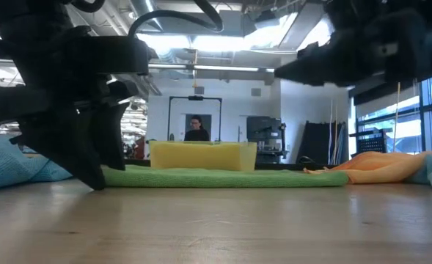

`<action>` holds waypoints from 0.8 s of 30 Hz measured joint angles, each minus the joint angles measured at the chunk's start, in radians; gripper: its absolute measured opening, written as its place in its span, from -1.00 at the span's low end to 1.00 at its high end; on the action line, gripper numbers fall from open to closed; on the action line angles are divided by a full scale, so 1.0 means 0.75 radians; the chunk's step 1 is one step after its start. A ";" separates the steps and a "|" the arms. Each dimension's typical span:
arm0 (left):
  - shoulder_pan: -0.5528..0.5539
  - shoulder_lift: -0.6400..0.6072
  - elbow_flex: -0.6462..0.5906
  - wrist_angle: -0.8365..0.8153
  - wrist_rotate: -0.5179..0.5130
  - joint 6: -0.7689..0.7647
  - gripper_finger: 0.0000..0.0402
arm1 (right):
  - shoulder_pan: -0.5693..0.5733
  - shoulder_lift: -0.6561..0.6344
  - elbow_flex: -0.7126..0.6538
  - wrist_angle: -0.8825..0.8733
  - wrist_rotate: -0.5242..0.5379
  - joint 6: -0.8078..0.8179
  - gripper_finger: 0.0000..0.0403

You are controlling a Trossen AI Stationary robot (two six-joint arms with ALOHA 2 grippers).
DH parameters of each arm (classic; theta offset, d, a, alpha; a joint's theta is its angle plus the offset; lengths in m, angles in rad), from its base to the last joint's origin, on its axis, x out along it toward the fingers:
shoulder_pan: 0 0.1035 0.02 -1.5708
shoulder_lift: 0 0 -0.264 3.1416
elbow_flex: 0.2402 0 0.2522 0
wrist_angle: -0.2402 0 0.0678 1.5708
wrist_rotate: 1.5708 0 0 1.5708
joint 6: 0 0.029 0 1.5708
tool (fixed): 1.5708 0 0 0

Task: Fold microfiber towels
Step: Fold the green towel

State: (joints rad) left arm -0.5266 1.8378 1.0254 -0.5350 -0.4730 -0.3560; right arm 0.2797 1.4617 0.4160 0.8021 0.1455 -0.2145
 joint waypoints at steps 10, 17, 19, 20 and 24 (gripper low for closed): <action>-0.004 0.007 -0.006 -0.002 -0.052 0.074 -0.75 | -0.004 0.179 0.089 0.002 -0.027 -0.079 -0.44; 0.033 -0.003 0.026 0.027 -0.128 -0.029 -0.99 | -0.002 0.245 0.098 0.050 -0.044 -0.110 -0.18; 0.059 -0.003 0.063 0.041 -0.131 -0.071 -0.99 | -0.002 0.271 0.098 0.107 -0.078 -0.108 -0.05; 0.072 -0.003 0.081 0.040 -0.133 -0.076 -0.99 | 0.000 0.287 0.098 0.135 -0.088 -0.107 0.02; 0.120 -0.005 0.159 0.047 -0.132 -0.074 -1.00 | 0.015 0.369 0.126 0.201 -0.090 -0.103 0.26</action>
State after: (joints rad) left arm -0.4367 1.8343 1.1444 -0.5000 -0.5717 -0.4119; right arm 0.2910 1.7384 0.5107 0.9531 0.0778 -0.2916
